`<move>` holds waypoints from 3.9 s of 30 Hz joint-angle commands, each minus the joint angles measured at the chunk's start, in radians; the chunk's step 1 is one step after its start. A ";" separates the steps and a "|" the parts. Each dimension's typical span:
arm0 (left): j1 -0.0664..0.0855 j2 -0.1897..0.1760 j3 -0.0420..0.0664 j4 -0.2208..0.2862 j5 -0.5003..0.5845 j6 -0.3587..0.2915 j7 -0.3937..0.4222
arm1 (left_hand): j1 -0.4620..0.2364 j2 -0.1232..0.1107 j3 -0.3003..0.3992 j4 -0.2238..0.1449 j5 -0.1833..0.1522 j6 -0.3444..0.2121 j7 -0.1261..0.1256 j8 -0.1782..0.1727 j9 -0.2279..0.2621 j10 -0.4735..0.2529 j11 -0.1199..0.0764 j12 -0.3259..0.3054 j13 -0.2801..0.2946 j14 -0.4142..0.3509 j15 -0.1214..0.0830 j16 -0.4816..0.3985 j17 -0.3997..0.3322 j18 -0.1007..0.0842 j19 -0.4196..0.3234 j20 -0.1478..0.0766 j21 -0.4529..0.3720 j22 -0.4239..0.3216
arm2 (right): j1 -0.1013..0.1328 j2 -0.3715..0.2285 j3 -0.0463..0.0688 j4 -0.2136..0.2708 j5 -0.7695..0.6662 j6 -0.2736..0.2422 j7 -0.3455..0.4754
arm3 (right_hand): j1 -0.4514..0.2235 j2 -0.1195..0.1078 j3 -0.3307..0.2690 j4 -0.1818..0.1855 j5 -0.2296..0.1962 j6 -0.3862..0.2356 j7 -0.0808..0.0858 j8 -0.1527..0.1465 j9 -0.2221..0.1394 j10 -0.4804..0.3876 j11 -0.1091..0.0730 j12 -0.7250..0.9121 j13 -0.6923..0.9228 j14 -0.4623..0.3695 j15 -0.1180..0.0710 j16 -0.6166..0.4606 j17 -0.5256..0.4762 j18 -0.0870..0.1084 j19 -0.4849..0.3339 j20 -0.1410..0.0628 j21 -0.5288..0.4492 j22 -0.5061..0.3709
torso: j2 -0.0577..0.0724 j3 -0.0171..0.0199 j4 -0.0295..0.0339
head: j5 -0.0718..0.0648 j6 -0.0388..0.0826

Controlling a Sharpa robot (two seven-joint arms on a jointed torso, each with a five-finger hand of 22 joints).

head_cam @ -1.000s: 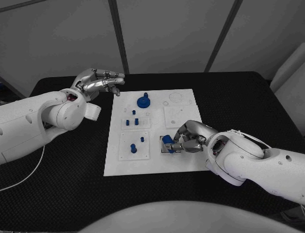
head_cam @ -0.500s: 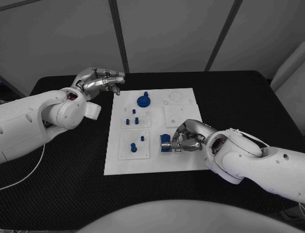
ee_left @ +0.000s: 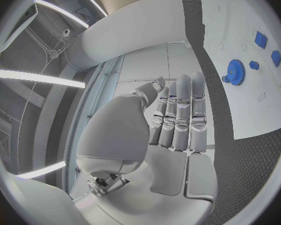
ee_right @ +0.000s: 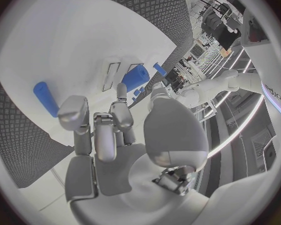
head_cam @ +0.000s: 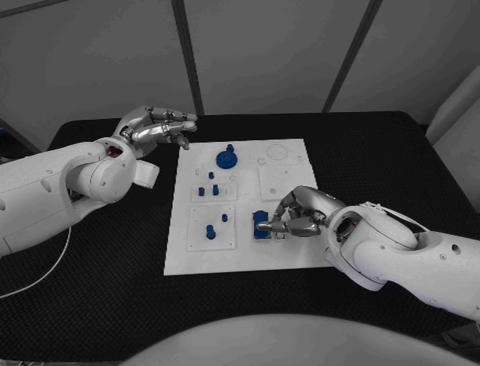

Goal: Assemble the parts on the task board

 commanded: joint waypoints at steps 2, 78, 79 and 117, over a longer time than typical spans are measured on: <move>0.001 -0.001 0.001 0.001 0.002 0.012 0.000 | -0.002 0.007 -0.004 0.000 -0.002 -0.003 0.000 -0.002 -0.001 -0.005 0.001 0.003 -0.002 -0.006 0.002 -0.004 -0.001 -0.016 -0.003 0.000 -0.004 -0.001 | 0.001 -0.007 0.000 0.012 -0.023 -0.018 0.035 | 0.071 0.016 0.012 -0.009 0.044 0.004 -0.005 0.009 0.006 0.012 -0.006 0.008 0.010 0.098 -0.007 0.001 0.229 -0.002 0.003 -0.005 0.001 0.004 | -0.001 0.0002 -0.0021 | 0.000 0.000; -0.010 0.000 0.000 0.003 0.003 0.016 0.000 | -0.005 0.007 -0.006 0.001 -0.003 -0.008 0.002 -0.004 -0.001 -0.009 0.003 0.003 -0.002 -0.006 0.003 -0.005 -0.002 -0.017 -0.004 0.001 -0.005 -0.002 | 0.001 -0.208 0.002 0.002 -0.097 0.021 0.015 | 0.254 0.075 0.036 -0.053 0.068 0.024 0.013 -0.109 -0.069 0.016 0.008 -0.021 0.012 0.093 0.006 -0.011 0.209 0.003 -0.010 0.007 -0.022 -0.019 | 0.002 0.0000 0.0013 | -0.035 0.005; -0.010 -0.001 0.000 0.003 0.003 0.016 0.000 | -0.005 0.007 -0.006 0.001 -0.003 -0.008 0.002 -0.004 -0.001 -0.009 0.003 0.003 -0.002 -0.006 0.003 -0.005 -0.002 -0.017 -0.004 0.001 -0.005 -0.002 | 0.001 -0.206 0.002 0.000 -0.099 0.024 0.011 | 0.254 0.075 0.036 -0.052 0.068 0.026 0.013 -0.109 -0.069 0.016 0.008 -0.021 0.012 0.093 0.005 -0.011 0.209 0.003 -0.010 0.007 -0.021 -0.019 | 0.003 0.0003 0.0011 | -0.034 0.005; -0.011 -0.006 0.000 0.004 0.003 0.021 -0.005 | -0.006 0.007 -0.006 0.002 -0.002 -0.009 0.002 -0.003 -0.001 -0.009 0.003 0.003 -0.002 -0.006 0.003 -0.005 -0.003 -0.017 -0.004 0.001 -0.006 -0.002 | -0.028 -0.119 0.001 -0.031 -0.259 0.192 -0.062 | 0.280 0.034 0.027 -0.062 0.065 0.049 0.005 -0.111 -0.067 0.012 0.001 -0.033 0.007 0.092 -0.001 -0.013 0.205 0.004 -0.013 0.000 -0.028 -0.025 | 0.000 -0.0009 0.0011 | -0.027 -0.014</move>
